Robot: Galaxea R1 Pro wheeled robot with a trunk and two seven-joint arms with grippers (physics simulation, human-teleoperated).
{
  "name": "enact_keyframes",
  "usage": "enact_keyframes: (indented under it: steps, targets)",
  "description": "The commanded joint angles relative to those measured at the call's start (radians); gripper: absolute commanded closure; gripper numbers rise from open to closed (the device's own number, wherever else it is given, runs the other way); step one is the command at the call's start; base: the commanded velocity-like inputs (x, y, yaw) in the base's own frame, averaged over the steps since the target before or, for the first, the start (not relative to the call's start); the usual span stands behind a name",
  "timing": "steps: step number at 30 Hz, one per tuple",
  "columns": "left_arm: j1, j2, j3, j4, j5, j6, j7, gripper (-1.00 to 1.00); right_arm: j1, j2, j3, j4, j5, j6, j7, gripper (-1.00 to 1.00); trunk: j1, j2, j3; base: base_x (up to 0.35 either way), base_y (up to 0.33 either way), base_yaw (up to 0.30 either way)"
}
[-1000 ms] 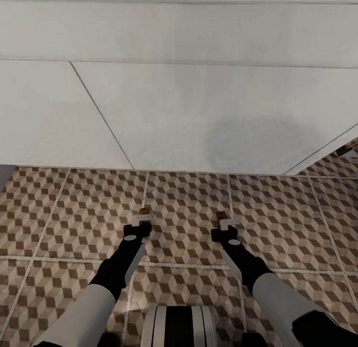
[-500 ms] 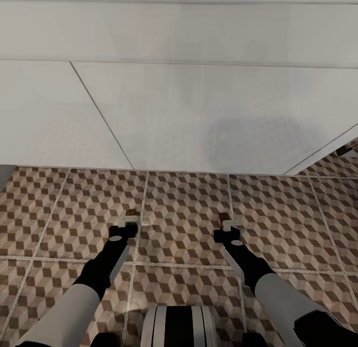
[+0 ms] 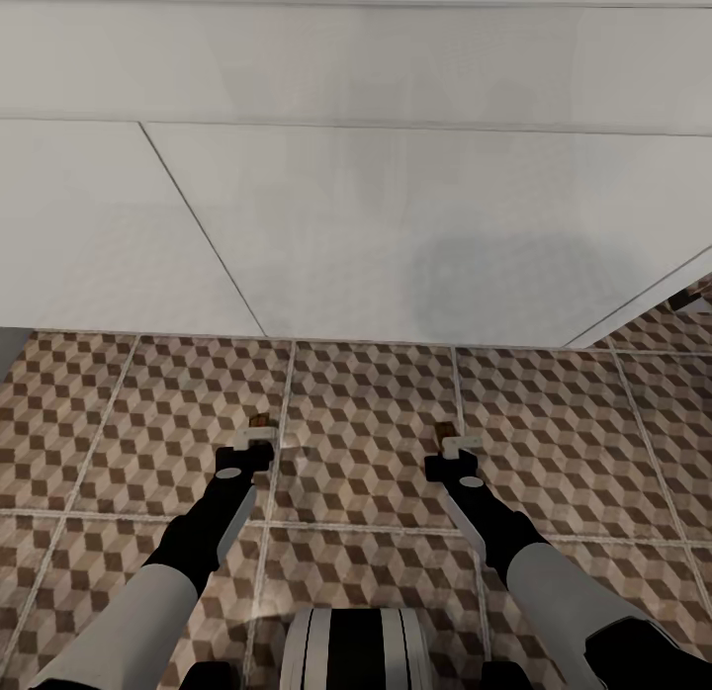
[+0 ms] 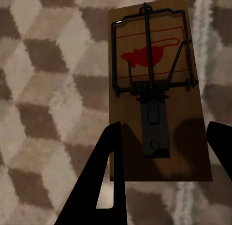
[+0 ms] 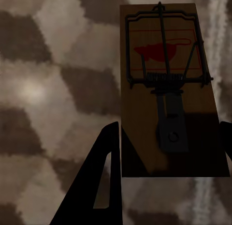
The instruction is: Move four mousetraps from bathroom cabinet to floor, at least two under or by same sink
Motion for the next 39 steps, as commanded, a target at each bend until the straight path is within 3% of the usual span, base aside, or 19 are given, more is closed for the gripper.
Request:
enact_keyframes:
  steps: [1, 26, 39]
  targets:
    - [0.000, 0.001, -0.004, -0.002, 0.008, 0.004, 0.009, 1.00, 0.000, -0.001, 0.008, -0.002, -0.010, 0.006, -0.009, 1.00, 0.000, 0.000, -0.001, 0.000, 0.000, 0.000]
    - [0.000, -0.004, 0.003, -0.004, 0.008, 0.005, 0.020, 1.00, 0.000, -0.003, 0.008, -0.014, -0.010, 0.010, -0.018, 1.00, 0.000, 0.000, -0.001, 0.005, 0.000, 0.000]
    - [0.000, -0.005, 0.003, -0.004, 0.008, 0.003, 0.024, 1.00, 0.000, -0.005, 0.008, -0.015, -0.009, 0.009, -0.018, 1.00, 0.000, 0.000, -0.001, 0.271, 0.000, 0.000]
